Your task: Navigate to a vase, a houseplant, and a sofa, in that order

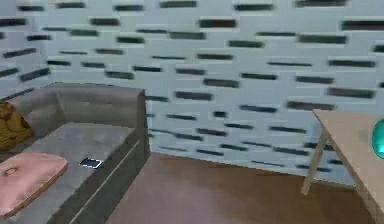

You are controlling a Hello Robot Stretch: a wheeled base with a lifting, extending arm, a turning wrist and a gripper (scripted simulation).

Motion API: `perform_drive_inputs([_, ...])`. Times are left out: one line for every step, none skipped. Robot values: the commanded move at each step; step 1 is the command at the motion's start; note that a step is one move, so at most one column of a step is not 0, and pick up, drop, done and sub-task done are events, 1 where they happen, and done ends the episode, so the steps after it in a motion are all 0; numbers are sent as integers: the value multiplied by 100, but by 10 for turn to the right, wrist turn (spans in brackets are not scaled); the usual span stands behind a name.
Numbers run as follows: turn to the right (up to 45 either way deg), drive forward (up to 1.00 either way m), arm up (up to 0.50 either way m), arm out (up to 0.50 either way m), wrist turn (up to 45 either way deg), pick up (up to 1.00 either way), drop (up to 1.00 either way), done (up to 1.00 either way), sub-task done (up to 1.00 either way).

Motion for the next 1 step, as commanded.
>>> perform_drive_inputs([90, 0, 0, 0, 0, 0, 0, 0, 0])
